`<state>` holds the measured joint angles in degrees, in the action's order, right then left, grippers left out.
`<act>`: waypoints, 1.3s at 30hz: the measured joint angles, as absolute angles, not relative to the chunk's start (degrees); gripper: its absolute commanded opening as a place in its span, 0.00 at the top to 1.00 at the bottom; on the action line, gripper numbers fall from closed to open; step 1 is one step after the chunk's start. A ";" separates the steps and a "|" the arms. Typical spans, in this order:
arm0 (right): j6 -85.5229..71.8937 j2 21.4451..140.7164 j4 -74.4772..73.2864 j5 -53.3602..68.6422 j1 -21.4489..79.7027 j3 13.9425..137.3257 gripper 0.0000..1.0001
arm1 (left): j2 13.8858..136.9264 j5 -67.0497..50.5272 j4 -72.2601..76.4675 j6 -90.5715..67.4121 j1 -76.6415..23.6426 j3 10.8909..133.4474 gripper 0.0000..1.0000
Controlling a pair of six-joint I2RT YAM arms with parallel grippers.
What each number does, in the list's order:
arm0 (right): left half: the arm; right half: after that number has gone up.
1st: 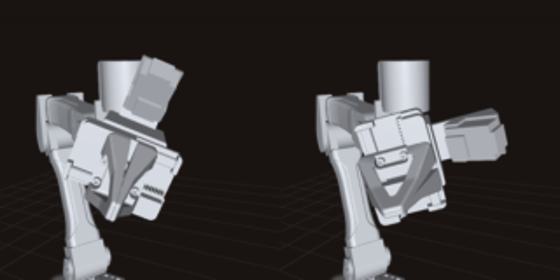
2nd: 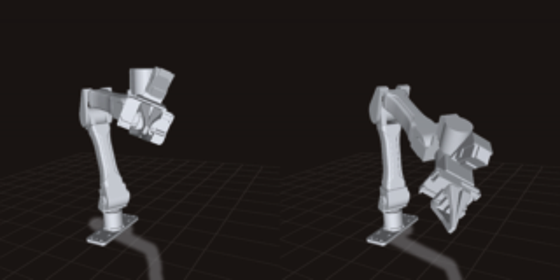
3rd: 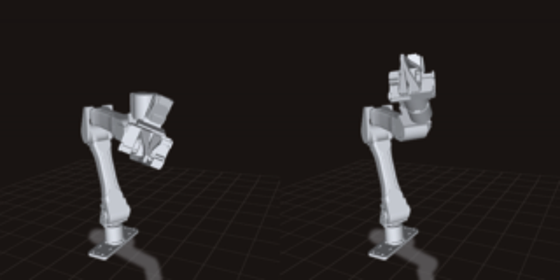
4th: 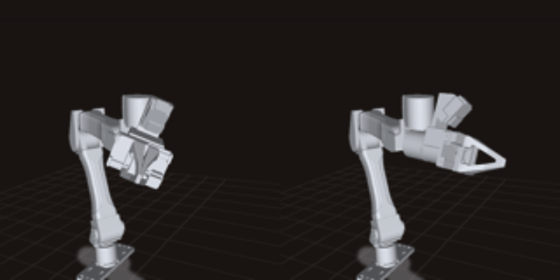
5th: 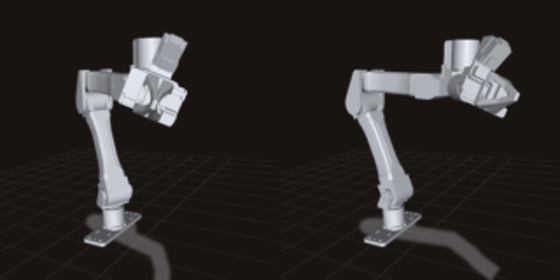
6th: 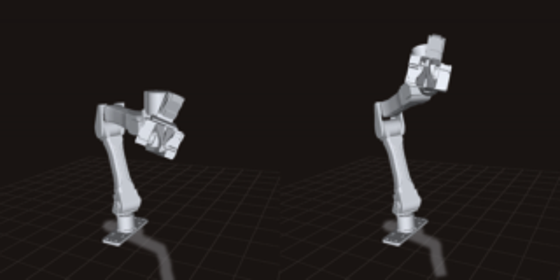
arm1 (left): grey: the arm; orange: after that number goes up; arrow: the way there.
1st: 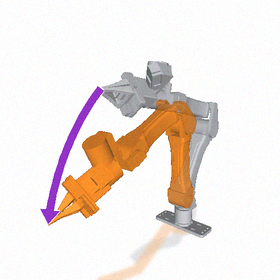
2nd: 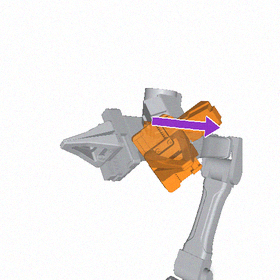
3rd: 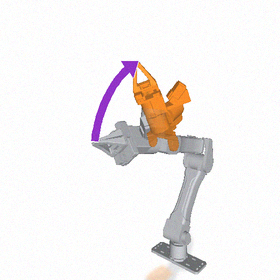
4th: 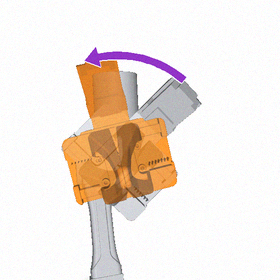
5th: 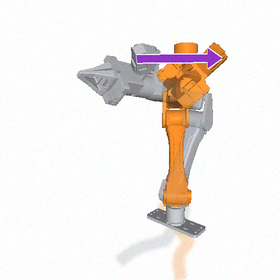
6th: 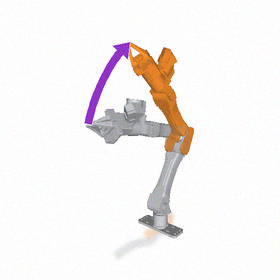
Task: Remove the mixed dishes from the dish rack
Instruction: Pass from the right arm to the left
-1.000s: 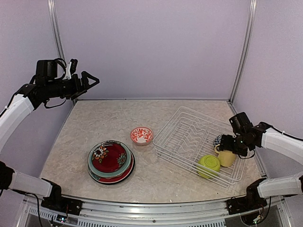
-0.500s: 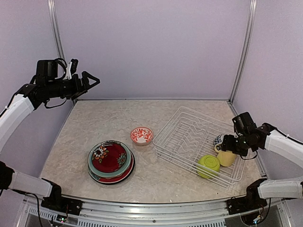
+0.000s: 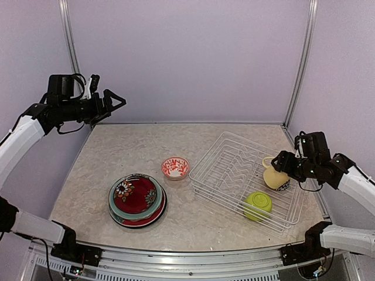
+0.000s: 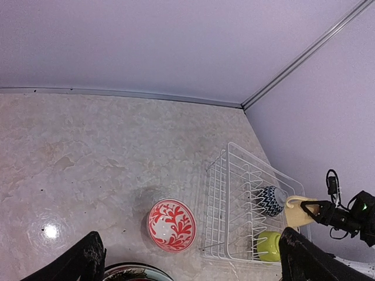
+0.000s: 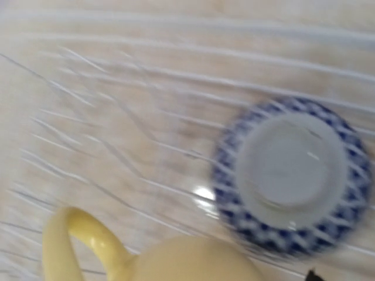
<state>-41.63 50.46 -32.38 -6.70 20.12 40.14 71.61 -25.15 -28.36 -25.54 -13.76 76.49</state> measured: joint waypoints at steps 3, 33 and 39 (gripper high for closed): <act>-43.64 49.25 -28.49 -4.36 20.12 40.14 1.00 | 71.99 -26.17 -28.32 -25.87 -13.93 76.49 0.01; -66.72 87.31 36.93 19.77 38.24 58.83 1.00 | 82.19 -46.96 7.66 -49.87 -33.30 70.13 0.04; -69.82 92.51 42.81 21.08 40.53 62.65 1.00 | 82.98 -45.69 11.27 -51.03 -36.62 69.69 0.09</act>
